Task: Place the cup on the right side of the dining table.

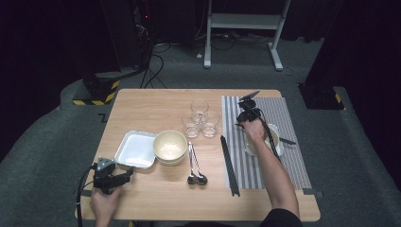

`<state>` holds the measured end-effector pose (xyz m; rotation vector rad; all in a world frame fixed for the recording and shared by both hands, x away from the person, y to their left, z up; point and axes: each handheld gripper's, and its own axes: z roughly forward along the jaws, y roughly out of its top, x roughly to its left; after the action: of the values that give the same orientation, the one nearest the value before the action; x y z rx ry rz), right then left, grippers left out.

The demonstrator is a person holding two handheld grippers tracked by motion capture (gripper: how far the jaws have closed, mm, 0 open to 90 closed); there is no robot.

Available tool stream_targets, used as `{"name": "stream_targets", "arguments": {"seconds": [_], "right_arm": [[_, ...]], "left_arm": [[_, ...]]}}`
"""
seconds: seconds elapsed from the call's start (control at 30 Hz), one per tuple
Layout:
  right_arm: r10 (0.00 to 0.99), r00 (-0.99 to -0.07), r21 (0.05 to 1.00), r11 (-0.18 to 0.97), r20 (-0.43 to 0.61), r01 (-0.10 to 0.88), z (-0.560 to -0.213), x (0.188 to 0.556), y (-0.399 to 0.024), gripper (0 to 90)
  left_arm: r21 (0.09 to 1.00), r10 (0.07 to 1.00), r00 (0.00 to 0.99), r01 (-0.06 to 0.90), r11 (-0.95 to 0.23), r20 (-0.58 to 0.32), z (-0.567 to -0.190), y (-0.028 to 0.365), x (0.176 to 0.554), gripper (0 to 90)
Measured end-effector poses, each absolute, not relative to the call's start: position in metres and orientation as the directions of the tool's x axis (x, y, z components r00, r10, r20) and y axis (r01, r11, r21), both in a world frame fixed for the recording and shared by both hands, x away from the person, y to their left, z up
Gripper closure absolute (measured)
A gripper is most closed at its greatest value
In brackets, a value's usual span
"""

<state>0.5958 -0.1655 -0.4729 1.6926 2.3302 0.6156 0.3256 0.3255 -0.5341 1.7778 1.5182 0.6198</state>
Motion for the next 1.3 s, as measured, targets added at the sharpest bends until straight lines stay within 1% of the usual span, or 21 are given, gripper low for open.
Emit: {"name": "stream_targets", "arguments": {"seconds": [0.63,1.07,1.3], "right_arm": [[0.942,-0.32,0.426,0.251,0.097,0.869,-0.473,0.585,-0.155,89.8],[0.938,-0.337,0.43,0.273,0.079,0.861,-0.473,0.58,-0.151,89.8],[0.942,-0.327,0.429,0.267,0.072,0.863,-0.471,0.582,-0.153,89.8]], "left_arm": [[0.768,0.976,0.201,0.637,-0.065,-0.085,-0.534,0.325,0.325,19.1],[0.767,0.977,0.201,0.637,-0.073,-0.075,-0.534,0.324,0.325,19.2],[0.767,0.977,0.201,0.637,-0.072,-0.075,-0.534,0.324,0.325,19.2]]}}
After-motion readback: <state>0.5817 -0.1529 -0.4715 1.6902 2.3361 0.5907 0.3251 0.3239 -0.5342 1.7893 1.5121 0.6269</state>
